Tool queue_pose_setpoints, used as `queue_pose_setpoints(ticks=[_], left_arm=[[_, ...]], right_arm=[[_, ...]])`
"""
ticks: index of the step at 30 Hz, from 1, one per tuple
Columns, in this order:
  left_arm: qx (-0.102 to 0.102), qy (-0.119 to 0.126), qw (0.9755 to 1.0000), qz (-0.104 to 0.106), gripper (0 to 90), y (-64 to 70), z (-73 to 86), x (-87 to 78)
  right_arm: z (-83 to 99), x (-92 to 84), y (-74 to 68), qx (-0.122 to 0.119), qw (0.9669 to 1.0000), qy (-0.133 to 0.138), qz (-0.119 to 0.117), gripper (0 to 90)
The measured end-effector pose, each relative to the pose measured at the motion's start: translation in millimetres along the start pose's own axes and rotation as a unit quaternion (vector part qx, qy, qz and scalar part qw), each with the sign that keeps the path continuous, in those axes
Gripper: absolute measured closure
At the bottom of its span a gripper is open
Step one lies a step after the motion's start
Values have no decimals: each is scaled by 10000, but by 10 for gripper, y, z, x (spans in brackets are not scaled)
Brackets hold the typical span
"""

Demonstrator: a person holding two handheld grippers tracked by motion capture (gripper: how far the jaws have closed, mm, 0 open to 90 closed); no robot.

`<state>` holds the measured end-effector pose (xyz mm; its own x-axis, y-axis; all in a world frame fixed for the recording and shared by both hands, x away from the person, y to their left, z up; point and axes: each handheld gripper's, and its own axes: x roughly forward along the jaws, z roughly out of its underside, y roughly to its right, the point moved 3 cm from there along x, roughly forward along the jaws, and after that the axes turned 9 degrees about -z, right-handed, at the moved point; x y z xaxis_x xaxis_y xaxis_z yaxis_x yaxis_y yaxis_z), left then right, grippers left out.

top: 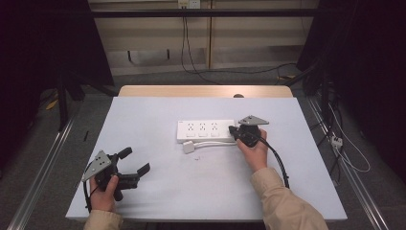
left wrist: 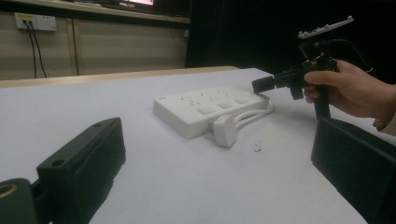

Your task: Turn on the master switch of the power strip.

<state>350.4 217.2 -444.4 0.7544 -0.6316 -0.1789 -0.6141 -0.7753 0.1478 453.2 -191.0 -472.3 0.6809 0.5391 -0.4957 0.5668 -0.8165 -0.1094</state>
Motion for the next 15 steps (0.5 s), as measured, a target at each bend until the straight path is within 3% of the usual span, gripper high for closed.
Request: queue_pose_setpoints(ticks=[5, 15], left_arm=[[21, -18, 10000, 10, 26, 0, 2, 1], [8, -20, 10000, -8, 26, -14, 10, -19]], right_arm=[[-14, -4, -7, 102, 9999, 65, -27, 900], [-15, -20, -23, 245, 9996, 59, -113, 780]])
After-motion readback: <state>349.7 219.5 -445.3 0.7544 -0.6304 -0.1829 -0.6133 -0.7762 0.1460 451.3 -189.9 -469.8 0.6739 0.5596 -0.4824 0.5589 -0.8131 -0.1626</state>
